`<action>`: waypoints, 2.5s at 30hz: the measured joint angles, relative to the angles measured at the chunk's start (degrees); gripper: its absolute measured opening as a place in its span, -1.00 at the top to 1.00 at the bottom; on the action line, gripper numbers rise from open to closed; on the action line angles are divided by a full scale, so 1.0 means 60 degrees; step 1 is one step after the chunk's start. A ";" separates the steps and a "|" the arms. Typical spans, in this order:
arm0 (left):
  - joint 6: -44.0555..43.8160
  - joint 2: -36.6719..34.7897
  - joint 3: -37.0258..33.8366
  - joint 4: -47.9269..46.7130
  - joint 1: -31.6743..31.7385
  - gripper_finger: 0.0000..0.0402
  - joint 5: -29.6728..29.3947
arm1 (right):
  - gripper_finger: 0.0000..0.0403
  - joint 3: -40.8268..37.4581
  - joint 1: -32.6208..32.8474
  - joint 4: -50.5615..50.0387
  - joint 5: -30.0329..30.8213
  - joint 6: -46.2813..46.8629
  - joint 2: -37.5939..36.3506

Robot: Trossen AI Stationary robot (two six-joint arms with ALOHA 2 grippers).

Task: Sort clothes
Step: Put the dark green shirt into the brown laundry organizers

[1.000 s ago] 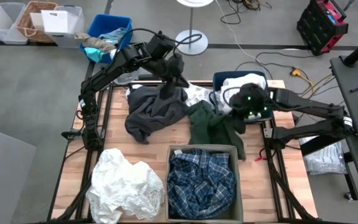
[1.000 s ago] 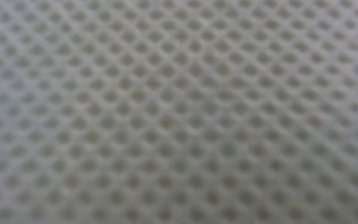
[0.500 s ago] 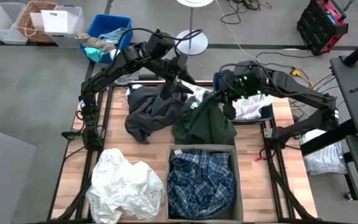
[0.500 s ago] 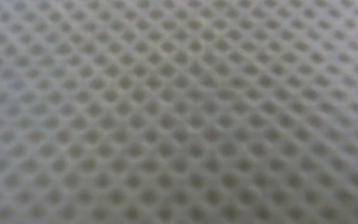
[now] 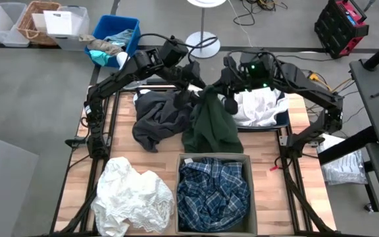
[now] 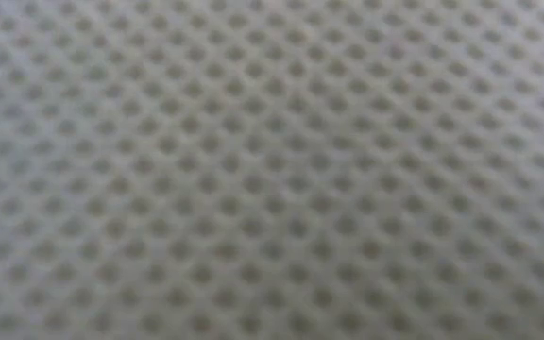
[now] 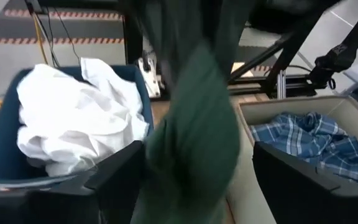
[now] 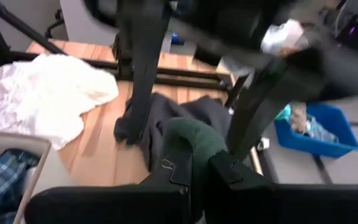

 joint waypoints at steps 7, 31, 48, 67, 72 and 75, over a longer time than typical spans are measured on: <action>-0.0043 0.0018 -0.0834 0.0544 -0.0054 -0.31 -0.0082 | 0.96 0.1012 0.0000 0.0036 -0.0013 -0.0016 0.0307; -0.0082 -0.0718 0.0429 0.0473 -0.0217 0.99 -0.0255 | 0.24 0.2119 -0.0025 -0.1654 0.0297 0.2891 -0.0145; -0.2550 -0.2673 0.0425 0.2059 -0.0803 1.00 -0.0253 | 0.11 0.2287 -0.0029 -0.4429 0.3500 0.3405 -0.0922; -0.5007 -0.2584 0.0422 0.7594 -0.4909 1.00 -0.6293 | 0.44 0.2283 -0.0612 -0.4714 0.4253 0.2076 -0.1749; -0.5082 -0.1883 0.0418 0.9118 -0.5513 1.00 -0.7088 | 0.56 0.2283 -0.0612 -0.4721 0.4250 0.2156 -0.2187; -0.5233 -0.1309 0.0418 1.0778 -0.5770 1.00 -0.7094 | 0.63 0.2283 -0.0612 -0.4759 0.4239 0.2170 -0.2344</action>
